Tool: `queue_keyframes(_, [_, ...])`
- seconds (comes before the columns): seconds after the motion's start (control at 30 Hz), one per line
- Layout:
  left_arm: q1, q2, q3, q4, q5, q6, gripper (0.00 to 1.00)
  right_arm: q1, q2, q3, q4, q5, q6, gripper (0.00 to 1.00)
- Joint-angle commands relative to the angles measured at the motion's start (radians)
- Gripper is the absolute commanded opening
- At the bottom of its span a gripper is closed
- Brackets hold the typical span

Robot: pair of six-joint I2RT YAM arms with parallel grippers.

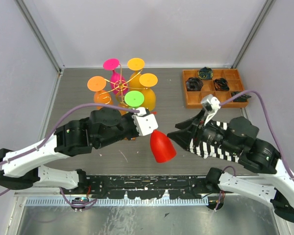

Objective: Place the wine glass upside down on the wine glass rack
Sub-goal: Pick up the wine glass at the center of the board.

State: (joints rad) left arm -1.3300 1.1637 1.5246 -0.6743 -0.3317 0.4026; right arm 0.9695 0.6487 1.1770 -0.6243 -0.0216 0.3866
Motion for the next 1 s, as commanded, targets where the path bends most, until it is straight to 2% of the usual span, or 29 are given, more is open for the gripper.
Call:
queue_keyframes(0.0, [-0.019,0.003,0.027,0.069,-0.015,0.046,0.00,0.006,0.022,-0.008,0.067,-0.152,0.023,0.65])
queue_keyframes(0.23, [-0.056,0.054,0.066,0.080,0.010,0.040,0.00,0.006,0.078,-0.040,0.103,-0.134,0.011,0.61])
queue_keyframes(0.67, [-0.102,0.090,0.075,0.114,-0.028,0.064,0.00,0.006,0.100,-0.122,0.139,-0.107,0.013,0.35])
queue_keyframes(0.87, [-0.104,0.096,0.063,0.139,-0.058,0.077,0.00,0.005,0.066,-0.197,0.219,-0.045,0.029,0.34])
queue_keyframes(0.97, [-0.105,0.096,0.062,0.147,-0.074,0.076,0.00,0.006,0.063,-0.226,0.244,-0.032,0.033,0.28])
